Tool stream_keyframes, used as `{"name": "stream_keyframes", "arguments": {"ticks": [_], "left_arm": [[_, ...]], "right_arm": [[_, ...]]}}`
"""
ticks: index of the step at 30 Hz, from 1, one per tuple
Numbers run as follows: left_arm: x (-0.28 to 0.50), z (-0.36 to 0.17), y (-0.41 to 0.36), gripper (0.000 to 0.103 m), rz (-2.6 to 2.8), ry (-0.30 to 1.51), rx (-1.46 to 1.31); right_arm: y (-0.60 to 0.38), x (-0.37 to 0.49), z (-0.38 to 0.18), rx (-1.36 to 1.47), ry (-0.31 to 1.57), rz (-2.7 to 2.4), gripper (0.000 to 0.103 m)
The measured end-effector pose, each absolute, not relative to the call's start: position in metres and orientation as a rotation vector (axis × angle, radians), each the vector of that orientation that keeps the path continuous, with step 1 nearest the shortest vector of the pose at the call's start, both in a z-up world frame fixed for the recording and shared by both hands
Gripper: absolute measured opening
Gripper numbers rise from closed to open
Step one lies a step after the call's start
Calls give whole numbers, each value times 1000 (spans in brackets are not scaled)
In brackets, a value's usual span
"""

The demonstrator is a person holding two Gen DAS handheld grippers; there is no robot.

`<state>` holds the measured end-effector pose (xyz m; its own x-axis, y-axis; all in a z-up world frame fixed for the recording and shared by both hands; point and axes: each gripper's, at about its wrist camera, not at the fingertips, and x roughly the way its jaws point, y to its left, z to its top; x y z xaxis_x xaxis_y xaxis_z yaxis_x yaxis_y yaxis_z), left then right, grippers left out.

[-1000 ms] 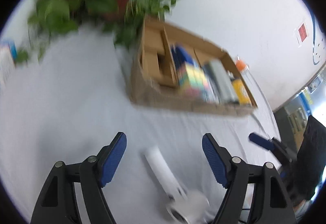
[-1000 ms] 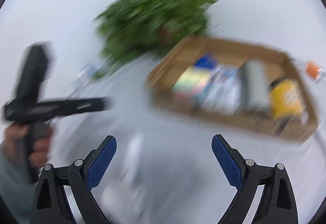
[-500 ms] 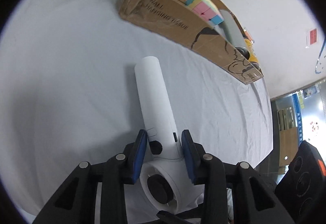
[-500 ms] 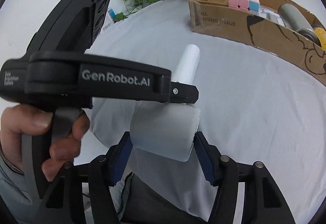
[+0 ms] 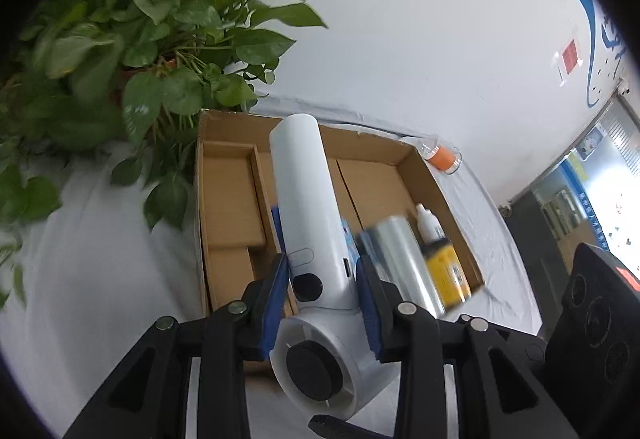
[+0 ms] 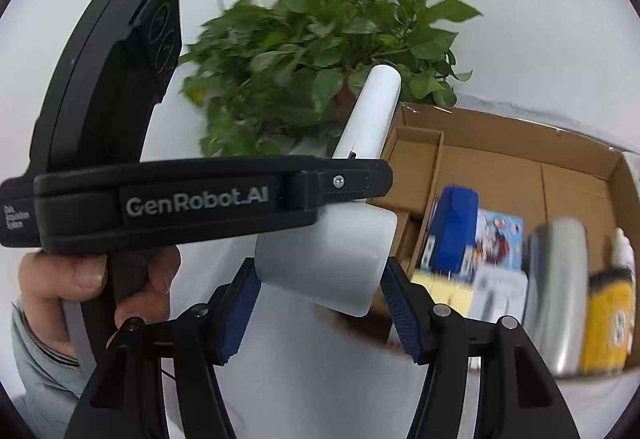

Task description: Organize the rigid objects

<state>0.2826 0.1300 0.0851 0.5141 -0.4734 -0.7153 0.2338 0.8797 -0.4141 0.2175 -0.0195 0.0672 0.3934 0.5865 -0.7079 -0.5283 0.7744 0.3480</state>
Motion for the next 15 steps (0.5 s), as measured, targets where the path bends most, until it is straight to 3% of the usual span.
{"name": "stream_keyframes", "arguments": {"ticks": [6,12,15], "left_arm": [[387,19,159,34,-504,1056,-373],[407,-33,164,31,-503,1154,-425],[401,-28,166,31,-463,1150,-384]], "right_arm": [[13,305,21,87,1116,677,59],[17,315,-4,67,1187,587,60],[0,311,12,160,1168,617,70]]}}
